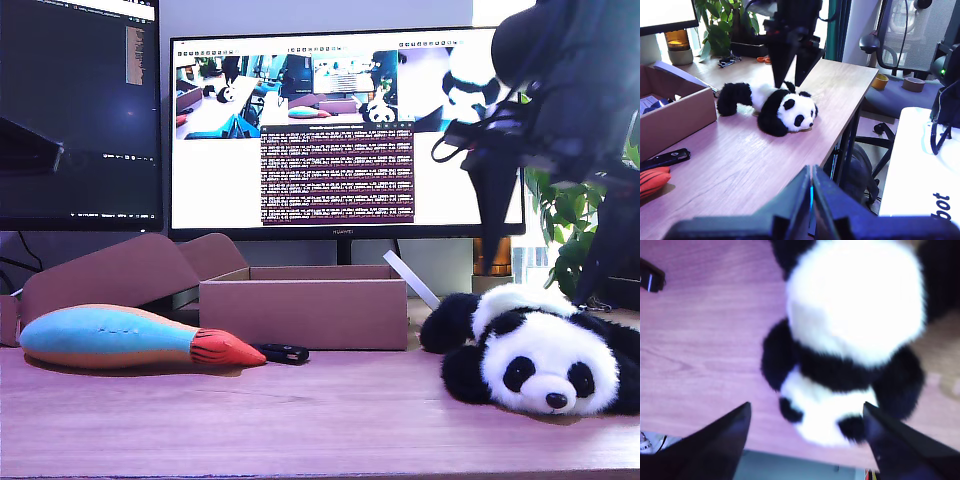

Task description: Pick up the panda toy and place it inside the cardboard box

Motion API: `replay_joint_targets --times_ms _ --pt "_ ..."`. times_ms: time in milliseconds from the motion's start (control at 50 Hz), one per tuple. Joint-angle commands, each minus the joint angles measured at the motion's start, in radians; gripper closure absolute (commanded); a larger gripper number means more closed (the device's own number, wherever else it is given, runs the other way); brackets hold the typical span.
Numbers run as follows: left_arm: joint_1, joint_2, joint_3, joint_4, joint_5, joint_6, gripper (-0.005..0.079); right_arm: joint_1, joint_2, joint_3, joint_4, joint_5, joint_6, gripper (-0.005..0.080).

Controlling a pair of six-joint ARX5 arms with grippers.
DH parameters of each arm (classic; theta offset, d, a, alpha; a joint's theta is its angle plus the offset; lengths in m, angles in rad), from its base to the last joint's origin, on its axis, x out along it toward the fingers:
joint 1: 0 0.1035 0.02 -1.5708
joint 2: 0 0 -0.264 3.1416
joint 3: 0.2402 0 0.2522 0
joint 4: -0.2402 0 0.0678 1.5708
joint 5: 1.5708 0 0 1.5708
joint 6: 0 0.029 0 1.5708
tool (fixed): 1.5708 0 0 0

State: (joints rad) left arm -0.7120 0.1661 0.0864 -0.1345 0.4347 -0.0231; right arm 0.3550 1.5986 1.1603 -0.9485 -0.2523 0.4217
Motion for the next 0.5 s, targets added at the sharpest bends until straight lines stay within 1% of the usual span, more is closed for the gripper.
replay_joint_targets --times_ms 0,220,360,480 --pt "-0.002 0.006 -0.015 0.008 -0.003 0.004 0.0756 0.003 0.031 0.027 0.016 0.005 0.002 0.0099" --pt "-0.002 0.006 -0.015 0.008 -0.003 0.004 0.0756 0.001 0.096 0.083 0.014 0.097 -0.019 0.0099" --pt "-0.002 0.006 -0.015 0.008 -0.006 0.004 0.0756 -0.009 0.128 0.094 -0.005 0.104 -0.019 0.0099" --pt "-0.002 0.006 -0.015 0.008 -0.011 0.004 0.0756 -0.016 0.163 0.094 -0.043 0.140 -0.028 0.0099"
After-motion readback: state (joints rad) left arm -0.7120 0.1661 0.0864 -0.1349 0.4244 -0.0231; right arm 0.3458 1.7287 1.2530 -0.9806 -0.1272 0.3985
